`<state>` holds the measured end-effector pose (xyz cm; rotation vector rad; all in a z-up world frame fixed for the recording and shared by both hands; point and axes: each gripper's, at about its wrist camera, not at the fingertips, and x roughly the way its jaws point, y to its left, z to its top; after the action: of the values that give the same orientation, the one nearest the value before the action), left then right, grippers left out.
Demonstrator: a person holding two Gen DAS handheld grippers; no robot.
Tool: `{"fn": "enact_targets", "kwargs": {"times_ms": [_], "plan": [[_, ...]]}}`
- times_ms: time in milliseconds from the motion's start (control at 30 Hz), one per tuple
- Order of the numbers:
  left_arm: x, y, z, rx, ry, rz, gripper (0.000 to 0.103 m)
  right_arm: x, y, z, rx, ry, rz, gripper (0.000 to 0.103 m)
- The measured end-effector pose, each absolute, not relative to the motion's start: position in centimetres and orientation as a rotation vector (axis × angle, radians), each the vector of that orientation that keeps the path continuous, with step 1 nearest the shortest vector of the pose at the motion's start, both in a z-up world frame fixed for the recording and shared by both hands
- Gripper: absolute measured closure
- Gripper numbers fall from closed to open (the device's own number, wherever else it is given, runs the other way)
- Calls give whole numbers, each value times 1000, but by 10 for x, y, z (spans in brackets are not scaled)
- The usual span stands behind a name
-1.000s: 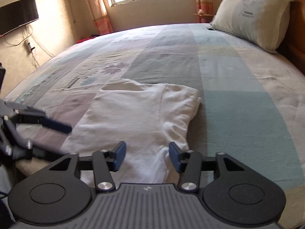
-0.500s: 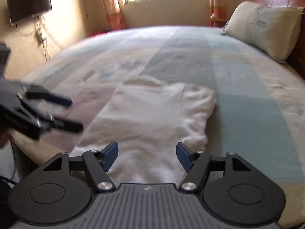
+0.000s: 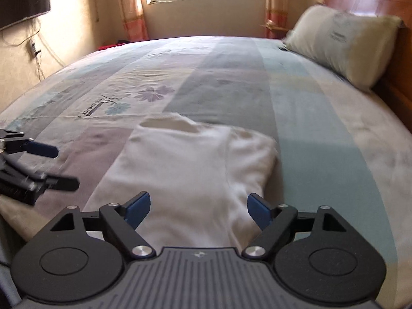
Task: Fold clothes
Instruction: 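Lower both open grippers onto the folded white sweatshirt bundle, then close both grippers on the sweatshirt bundle and lift it off the bed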
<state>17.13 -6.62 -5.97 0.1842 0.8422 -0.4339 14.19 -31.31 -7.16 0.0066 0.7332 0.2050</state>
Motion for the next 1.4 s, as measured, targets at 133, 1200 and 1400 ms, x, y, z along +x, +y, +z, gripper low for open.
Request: {"fn": "enact_targets", "kwargs": {"times_ms": [133, 1200, 1400], "plan": [[176, -59, -66, 173, 876, -395, 12, 180, -306, -91, 26, 801, 182, 17], [278, -133, -69, -105, 927, -556, 11, 161, -326, -92, 189, 762, 224, 0], [263, -83, -82, -293, 943, -550, 6, 149, -373, -93, 468, 769, 217, 0]]}}
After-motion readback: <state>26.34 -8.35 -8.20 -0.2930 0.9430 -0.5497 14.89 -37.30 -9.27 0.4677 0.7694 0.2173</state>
